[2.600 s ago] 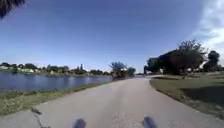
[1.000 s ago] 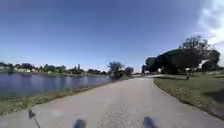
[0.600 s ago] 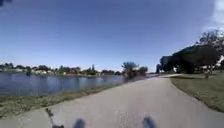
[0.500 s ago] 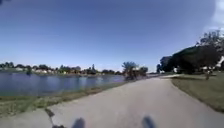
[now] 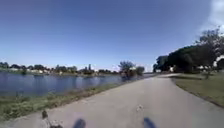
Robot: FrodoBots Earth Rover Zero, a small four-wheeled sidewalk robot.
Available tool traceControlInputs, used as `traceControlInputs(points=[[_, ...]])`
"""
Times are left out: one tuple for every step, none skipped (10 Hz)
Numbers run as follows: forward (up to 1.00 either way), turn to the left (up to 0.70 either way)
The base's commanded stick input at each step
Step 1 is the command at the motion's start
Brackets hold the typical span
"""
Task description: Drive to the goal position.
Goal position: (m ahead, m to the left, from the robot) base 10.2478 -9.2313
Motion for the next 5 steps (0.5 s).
traceControlInputs(points=[[0.85,0.0],[0.85,0.0],[0.85,0.0],[0.85,0.0],[0.85,0.0]])
